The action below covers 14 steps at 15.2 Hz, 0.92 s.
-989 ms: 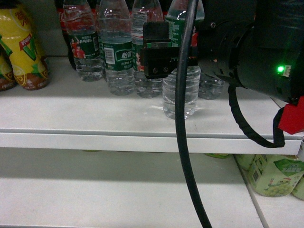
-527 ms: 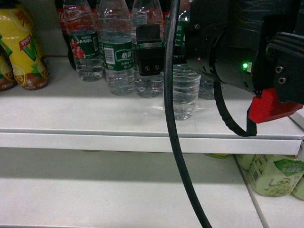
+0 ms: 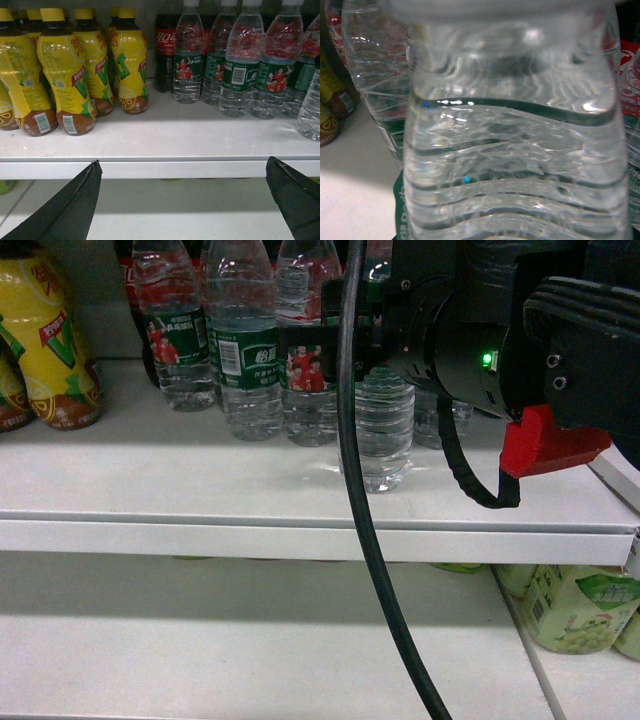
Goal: Move water from second to third shelf
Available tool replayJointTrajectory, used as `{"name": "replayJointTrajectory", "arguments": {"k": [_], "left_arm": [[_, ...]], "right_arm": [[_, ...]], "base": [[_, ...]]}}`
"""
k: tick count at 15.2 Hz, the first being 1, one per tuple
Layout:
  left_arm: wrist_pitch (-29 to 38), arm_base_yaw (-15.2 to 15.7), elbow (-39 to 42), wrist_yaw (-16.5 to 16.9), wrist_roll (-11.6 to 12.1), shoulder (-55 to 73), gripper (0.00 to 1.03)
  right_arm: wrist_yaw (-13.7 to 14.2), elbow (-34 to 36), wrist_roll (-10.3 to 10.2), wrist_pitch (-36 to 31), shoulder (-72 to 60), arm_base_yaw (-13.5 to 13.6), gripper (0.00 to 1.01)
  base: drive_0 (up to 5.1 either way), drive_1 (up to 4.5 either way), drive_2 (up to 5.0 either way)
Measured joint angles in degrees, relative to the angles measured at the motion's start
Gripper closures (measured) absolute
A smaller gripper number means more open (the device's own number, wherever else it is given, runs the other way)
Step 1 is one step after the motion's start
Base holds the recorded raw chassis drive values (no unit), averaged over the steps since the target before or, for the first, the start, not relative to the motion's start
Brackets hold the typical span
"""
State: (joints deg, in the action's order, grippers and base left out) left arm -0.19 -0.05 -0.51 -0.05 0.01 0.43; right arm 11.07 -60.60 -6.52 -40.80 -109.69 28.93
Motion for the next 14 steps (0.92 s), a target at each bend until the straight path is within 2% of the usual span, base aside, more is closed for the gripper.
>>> {"name": "replayJointTrajectory", "arguments": {"k": [4,8,11,14], "left_arm": [[0.0,0.0,0.0,0.0,0.0,0.0,0.05],[0.0,0.0,0.0,0.0,0.0,0.0,0.05],[0.0,0.0,0.0,0.0,0.0,0.0,0.05],[0.0,0.0,0.0,0.0,0.0,0.0,0.05]], "right_arm": [[-1.6,3.4,-1.0,-0.9,2.5,0.0,0.57],[-2.6,11.1,-1.9,1.3,10.4,0.3,0.57],[-3.2,18.9,-2.8,2.3,18.4,-1.0,0.57],[-2.9,23.9,-2.1,2.9,24.7,-2.4,0.57]], "base": [[0.0,0.0,0.0],[0.0,0.0,0.0],[0.0,0.0,0.0],[0.0,0.0,0.0]]}}
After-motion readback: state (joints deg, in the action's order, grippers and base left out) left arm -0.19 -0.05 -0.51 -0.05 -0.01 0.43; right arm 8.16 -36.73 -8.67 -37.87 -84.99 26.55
